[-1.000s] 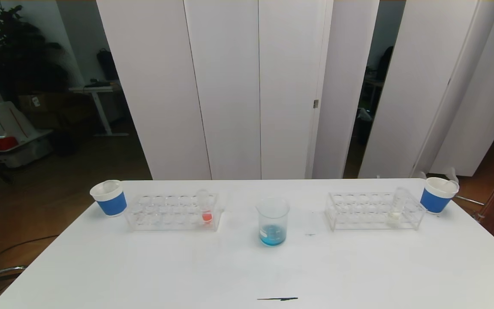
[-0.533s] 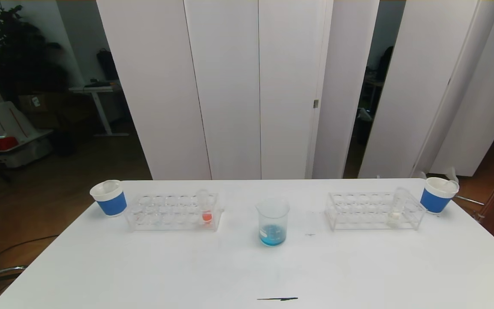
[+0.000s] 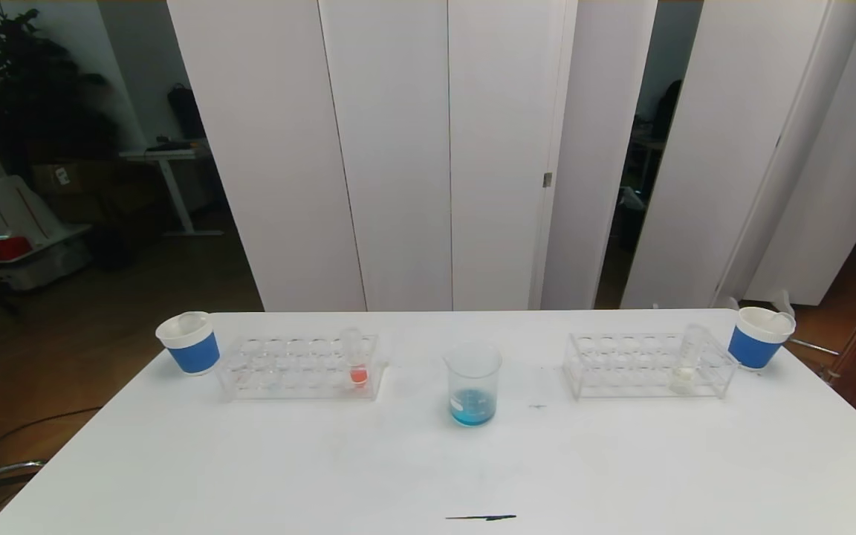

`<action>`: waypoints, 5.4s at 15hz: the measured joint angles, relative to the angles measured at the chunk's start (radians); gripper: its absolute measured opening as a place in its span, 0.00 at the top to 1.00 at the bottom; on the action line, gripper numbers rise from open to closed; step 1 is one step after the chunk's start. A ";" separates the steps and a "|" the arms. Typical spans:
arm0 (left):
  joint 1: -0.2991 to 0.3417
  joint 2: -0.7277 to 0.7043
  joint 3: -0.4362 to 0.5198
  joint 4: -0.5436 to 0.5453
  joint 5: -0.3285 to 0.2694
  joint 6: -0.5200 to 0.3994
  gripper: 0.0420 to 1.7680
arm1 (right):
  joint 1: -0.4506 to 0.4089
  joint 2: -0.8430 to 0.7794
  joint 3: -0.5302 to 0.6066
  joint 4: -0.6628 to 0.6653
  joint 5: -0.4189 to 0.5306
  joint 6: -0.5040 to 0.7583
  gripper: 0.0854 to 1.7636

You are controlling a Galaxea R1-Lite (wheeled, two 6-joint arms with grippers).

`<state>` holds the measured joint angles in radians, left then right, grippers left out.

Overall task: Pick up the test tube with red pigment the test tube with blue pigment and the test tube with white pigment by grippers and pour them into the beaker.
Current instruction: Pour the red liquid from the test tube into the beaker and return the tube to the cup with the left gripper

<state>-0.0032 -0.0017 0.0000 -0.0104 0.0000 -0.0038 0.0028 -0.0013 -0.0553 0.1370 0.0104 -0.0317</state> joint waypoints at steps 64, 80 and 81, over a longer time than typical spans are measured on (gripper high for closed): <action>-0.520 2.098 -0.604 -1.271 0.633 -0.163 0.01 | 0.000 0.000 0.000 0.000 0.000 0.000 0.01; -0.441 2.299 -0.753 -1.380 0.657 -0.139 0.15 | 0.000 0.000 0.000 0.000 0.000 0.000 0.01; -0.440 2.301 -0.752 -1.380 0.651 -0.134 0.34 | 0.000 0.000 0.000 0.000 0.000 0.000 0.01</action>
<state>-0.4434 2.2996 -0.7523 -1.3902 0.6513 -0.1381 0.0028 -0.0013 -0.0551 0.1374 0.0104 -0.0313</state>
